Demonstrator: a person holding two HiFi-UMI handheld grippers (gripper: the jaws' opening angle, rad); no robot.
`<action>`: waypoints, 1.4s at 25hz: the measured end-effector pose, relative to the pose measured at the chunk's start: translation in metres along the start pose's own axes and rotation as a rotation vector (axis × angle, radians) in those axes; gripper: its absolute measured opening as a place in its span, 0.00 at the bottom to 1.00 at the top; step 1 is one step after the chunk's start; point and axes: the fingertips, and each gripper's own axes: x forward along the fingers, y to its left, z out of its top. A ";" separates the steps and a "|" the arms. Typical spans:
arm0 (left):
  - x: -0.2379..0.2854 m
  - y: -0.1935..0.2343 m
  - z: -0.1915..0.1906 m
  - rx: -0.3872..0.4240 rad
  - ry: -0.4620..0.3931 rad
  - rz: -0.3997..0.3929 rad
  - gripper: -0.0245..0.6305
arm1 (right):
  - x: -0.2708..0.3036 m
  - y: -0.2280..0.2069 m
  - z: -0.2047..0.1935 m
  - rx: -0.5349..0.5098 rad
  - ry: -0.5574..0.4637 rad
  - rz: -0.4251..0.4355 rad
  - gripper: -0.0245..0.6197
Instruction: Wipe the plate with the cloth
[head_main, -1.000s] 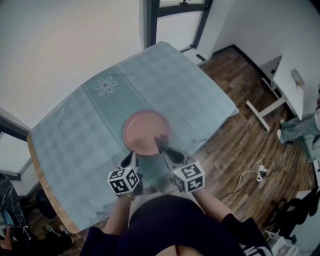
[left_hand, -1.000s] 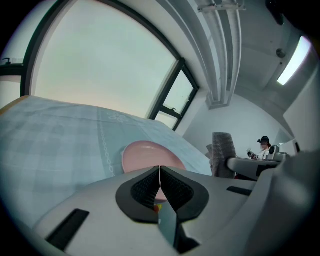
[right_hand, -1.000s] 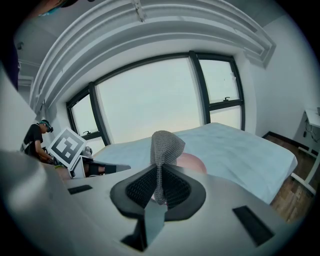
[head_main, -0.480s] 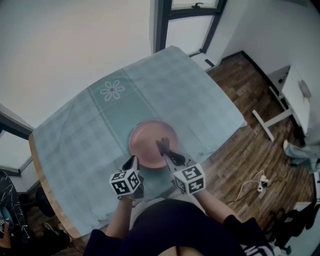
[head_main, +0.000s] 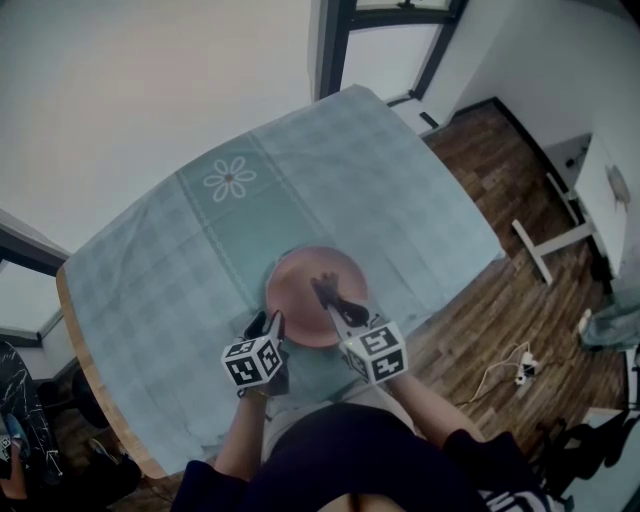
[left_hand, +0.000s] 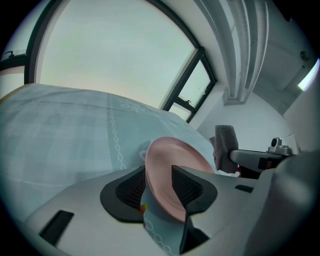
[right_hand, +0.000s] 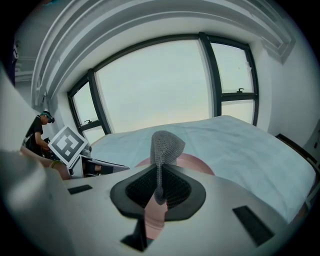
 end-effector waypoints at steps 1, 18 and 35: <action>0.003 0.002 0.000 -0.003 0.006 0.001 0.29 | 0.004 -0.001 -0.001 0.000 0.008 0.001 0.09; 0.033 0.022 -0.010 -0.045 0.072 0.016 0.30 | 0.066 -0.026 -0.023 -0.109 0.212 -0.049 0.09; 0.042 0.021 -0.015 -0.062 0.103 0.002 0.15 | 0.112 -0.060 -0.037 -0.272 0.374 -0.129 0.09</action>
